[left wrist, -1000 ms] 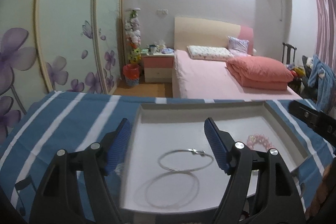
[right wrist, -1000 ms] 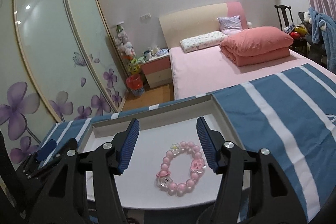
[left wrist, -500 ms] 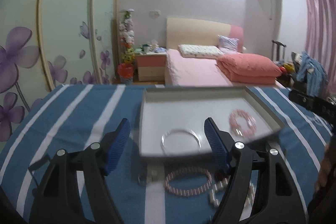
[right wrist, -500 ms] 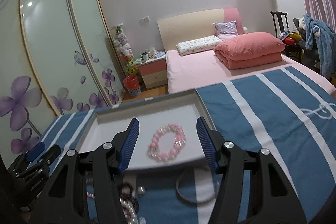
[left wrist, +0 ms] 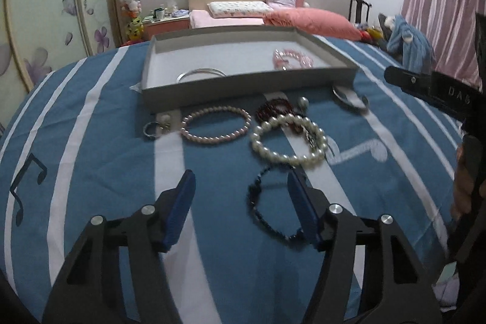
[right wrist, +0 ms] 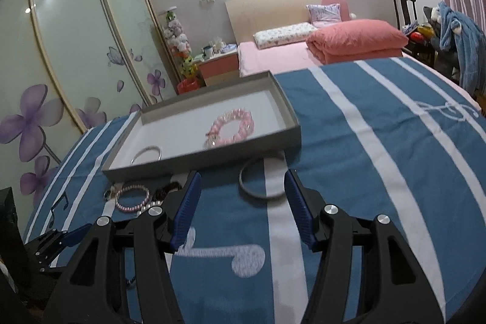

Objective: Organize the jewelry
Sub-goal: 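Close the left tool on the black beaded bracelet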

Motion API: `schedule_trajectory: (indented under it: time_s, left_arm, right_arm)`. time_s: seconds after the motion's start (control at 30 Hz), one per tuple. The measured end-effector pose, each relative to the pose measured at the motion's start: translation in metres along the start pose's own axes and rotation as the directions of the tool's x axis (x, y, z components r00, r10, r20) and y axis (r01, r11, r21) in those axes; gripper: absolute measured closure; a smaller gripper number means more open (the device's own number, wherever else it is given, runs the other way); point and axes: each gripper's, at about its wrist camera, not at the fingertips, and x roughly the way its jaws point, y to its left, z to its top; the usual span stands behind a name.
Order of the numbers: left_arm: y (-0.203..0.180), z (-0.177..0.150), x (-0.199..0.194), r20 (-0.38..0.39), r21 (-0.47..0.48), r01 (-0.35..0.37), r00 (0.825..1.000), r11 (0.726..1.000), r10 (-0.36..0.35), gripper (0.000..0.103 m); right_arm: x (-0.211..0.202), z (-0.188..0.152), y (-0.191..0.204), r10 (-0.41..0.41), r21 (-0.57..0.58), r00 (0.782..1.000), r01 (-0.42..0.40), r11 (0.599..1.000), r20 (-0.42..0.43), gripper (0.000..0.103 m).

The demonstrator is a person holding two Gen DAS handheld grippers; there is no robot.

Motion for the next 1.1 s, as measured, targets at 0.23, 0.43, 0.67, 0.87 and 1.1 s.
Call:
schedule_trajectory:
  time_s: [0.23,0.43,0.67,0.87,1.1]
  left_arm:
    - [-0.008,-0.009,0.017,-0.081,0.027,-0.030,0.996,0.999,0.032,0.057]
    - [-0.001,-0.006,0.016,-0.083,0.010,-0.069,0.994,0.998,0.070,0.084]
    - [0.038,0.002,0.020,-0.089,-0.072,-0.179,0.981,0.981,0.172,0.091]
    - [0.066,0.003,0.017,-0.094,-0.140,-0.208,0.976,0.968,0.197,0.091]
    - [0.066,0.002,0.015,-0.093,-0.134,-0.201,0.977,0.970,0.190,0.091]
  right_arm:
    - [0.000,-0.009,0.000,0.007,-0.004,1.000,-0.007,1.000,-0.012,0.045]
    - [0.000,-0.015,-0.002,0.008,-0.002,1.000,-0.008,1.000,-0.023,0.045]
    - [0.006,-0.016,-0.005,-0.014,-0.006,0.998,0.014,1.000,-0.056,0.045]
    - [0.033,-0.018,-0.013,-0.053,-0.008,0.983,0.052,0.999,-0.176,0.045]
    - [0.054,-0.015,-0.006,-0.114,-0.021,0.962,0.112,0.993,-0.248,0.045]
